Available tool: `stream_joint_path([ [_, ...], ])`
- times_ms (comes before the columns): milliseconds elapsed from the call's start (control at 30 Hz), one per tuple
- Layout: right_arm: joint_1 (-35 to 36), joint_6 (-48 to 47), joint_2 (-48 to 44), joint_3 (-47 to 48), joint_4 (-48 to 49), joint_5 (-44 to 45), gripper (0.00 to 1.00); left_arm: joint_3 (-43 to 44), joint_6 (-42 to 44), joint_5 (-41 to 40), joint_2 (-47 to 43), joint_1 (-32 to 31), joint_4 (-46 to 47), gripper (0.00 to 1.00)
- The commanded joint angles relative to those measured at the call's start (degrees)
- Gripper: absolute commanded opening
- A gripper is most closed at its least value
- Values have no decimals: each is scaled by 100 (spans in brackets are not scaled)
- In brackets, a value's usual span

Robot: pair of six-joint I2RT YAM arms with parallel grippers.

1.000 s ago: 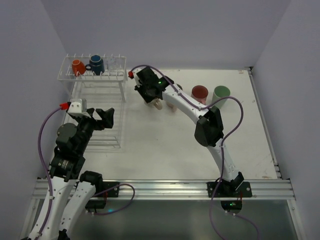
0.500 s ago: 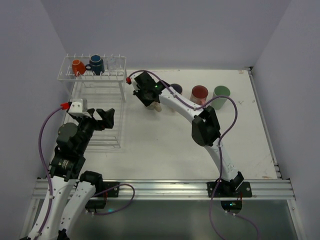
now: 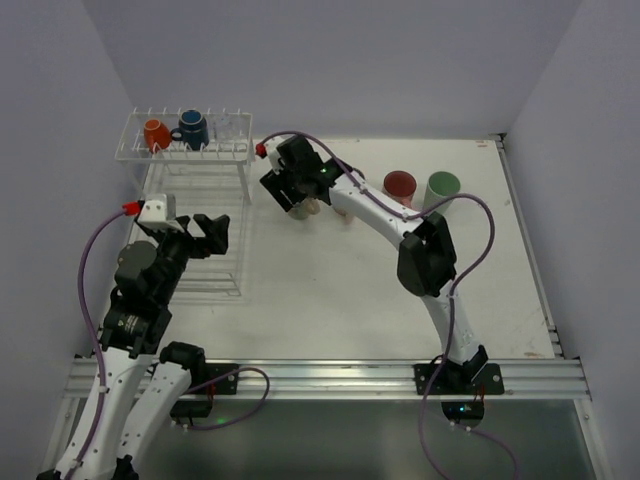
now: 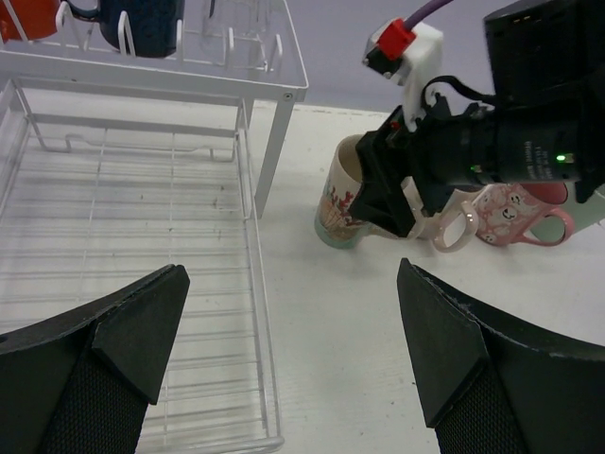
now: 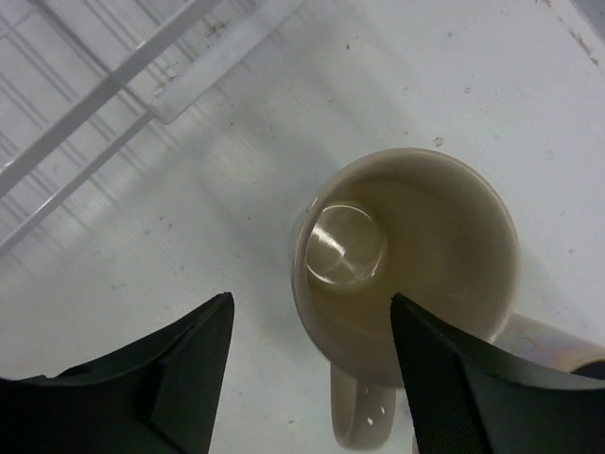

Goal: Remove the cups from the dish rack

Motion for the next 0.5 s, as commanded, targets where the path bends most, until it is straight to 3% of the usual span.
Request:
stream_joint_path([
  [0,-6,-239,-1084,-358,307,-312,72,462,-133,-49,213,-30,192,100],
  [33,2,-186,-1242,-499,464,-365,80,567,-151,-49,284,-30,166,100],
  [167,-6,60,-2155,-939,606,-453,98,1706,-247,-22,1081,-30,34,100],
  [333,-15,481,-3482,-1869,991,-575,99,2939,-265,-557,2058,-30,-115,100],
  [467,-6,1307,-4985,-3912,1888,-1041,99,3975,-300,-708,3163,-30,-388,100],
])
